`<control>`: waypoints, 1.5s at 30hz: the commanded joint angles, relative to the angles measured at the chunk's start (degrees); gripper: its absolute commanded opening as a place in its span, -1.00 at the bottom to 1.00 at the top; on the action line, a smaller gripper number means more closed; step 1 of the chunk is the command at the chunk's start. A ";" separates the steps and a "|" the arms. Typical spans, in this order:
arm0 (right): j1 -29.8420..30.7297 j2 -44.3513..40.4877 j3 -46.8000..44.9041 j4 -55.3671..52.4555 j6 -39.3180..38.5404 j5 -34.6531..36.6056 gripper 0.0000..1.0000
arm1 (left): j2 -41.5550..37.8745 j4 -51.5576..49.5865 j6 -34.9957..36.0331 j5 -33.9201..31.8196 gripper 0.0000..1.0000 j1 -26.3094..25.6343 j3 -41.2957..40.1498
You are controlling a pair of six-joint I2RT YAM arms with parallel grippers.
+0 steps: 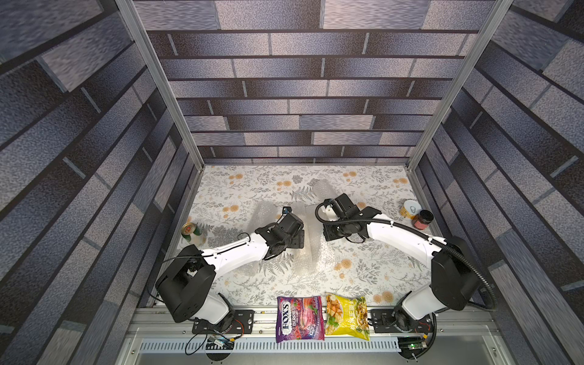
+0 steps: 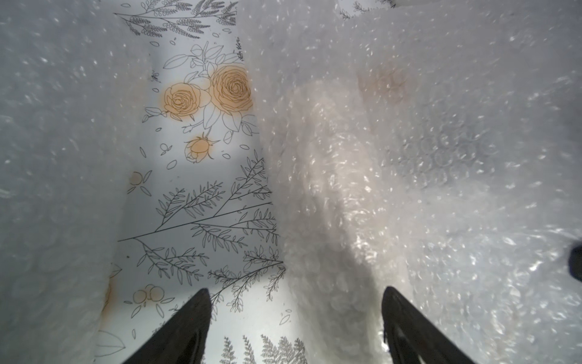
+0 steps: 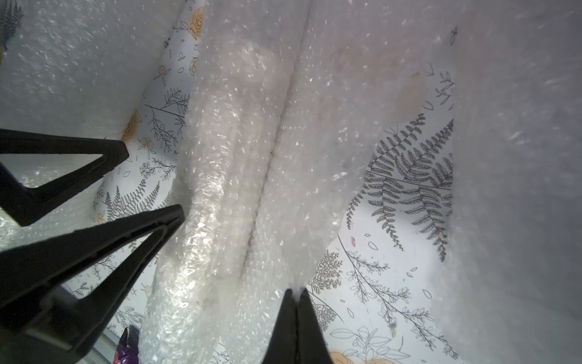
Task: Unwrap the vase from the bubble wrap
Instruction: Unwrap the bubble wrap at the center of the board.
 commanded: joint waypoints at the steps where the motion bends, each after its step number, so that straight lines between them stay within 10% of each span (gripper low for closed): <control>1: -1.11 -1.60 1.60 -2.72 -1.28 2.09 -1.00 | -0.19 0.92 -0.61 1.68 0.73 1.13 1.45; 45: -7.85 -14.86 -1.04 -11.56 -3.65 9.12 -1.00 | 10.61 9.88 1.77 12.65 0.65 2.83 5.96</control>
